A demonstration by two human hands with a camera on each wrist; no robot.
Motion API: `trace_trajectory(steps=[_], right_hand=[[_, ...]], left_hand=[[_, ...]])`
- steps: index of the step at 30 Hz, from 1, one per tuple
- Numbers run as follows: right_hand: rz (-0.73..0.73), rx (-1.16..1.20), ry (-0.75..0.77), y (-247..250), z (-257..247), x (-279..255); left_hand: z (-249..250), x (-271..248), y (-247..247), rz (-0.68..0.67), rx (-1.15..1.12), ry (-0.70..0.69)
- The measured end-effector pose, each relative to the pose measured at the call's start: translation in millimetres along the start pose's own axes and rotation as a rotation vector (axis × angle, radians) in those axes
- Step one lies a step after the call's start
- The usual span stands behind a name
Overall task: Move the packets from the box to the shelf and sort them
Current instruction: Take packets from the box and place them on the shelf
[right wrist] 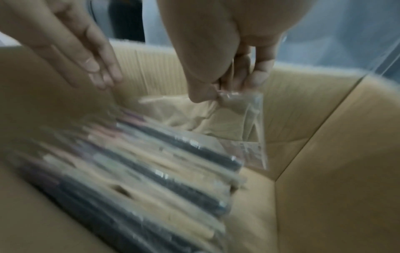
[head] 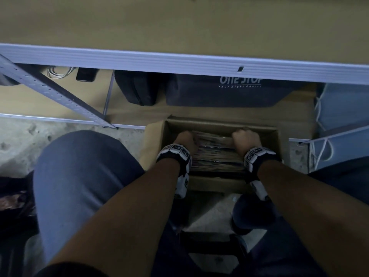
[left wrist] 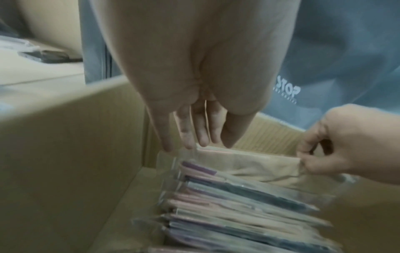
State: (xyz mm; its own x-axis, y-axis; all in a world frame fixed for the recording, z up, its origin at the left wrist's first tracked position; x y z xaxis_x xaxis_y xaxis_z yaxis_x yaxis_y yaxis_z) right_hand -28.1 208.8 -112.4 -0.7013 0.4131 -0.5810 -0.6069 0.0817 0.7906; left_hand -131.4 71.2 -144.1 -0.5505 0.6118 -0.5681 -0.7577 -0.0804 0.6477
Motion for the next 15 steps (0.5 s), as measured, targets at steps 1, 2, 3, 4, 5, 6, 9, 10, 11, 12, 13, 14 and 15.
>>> trace_trajectory(steps=[1, 2, 3, 4, 5, 6, 9, 10, 11, 12, 13, 14, 15], right_hand=[[0.017, -0.004, -0.005, 5, 2, -5], [0.025, -0.009, -0.012, 10, 4, -9], [0.031, -0.009, -0.021, 15, 6, -13], [0.034, -0.006, -0.032, 20, 8, -17], [0.036, 0.002, -0.043, 24, 10, -22], [0.042, 0.010, -0.054, 30, 12, -28], [0.054, 0.031, -0.083, 44, 19, -41], [0.063, 0.032, -0.090, 50, 21, -46], [0.083, 0.030, -0.094, 56, 24, -52], [0.104, 0.029, -0.099, 62, 28, -57], [0.126, 0.033, -0.107, 68, 32, -63], [0.146, 0.043, -0.115, 75, 36, -68], [0.165, 0.056, -0.125, 80, 40, -74]], left_hand=[[2, -4, 3, 0.013, -0.006, -0.013], [4, -7, 6, 0.021, -0.012, -0.028], [7, -11, 8, 0.022, -0.020, -0.045], [9, -15, 10, 0.020, -0.026, -0.057], [11, -19, 12, 0.020, -0.020, -0.060], [12, -25, 15, 0.019, -0.006, -0.055], [9, -32, 17, 0.017, 0.035, -0.017], [10, -36, 18, 0.023, 0.044, -0.023], [13, -40, 20, 0.034, 0.051, -0.034], [15, -44, 21, 0.044, 0.059, -0.043], [16, -47, 21, 0.051, 0.070, -0.049], [17, -49, 21, 0.054, 0.082, -0.051], [18, -52, 21, 0.055, 0.091, -0.047]])
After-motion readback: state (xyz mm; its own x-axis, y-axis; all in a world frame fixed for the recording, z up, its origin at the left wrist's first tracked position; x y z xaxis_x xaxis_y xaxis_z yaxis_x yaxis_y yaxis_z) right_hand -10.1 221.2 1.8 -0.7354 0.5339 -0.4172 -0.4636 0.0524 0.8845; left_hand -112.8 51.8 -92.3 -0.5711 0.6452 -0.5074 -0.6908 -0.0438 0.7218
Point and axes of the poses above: each hand's wrist, its own x-axis towards the middle knuckle, its own y-axis out of the back of the hand, z = x × y, the point moved 9 cm from there along x, towards the middle knuckle, and after that the axes turned 2 degrees about -x, right-handed, at the moved point
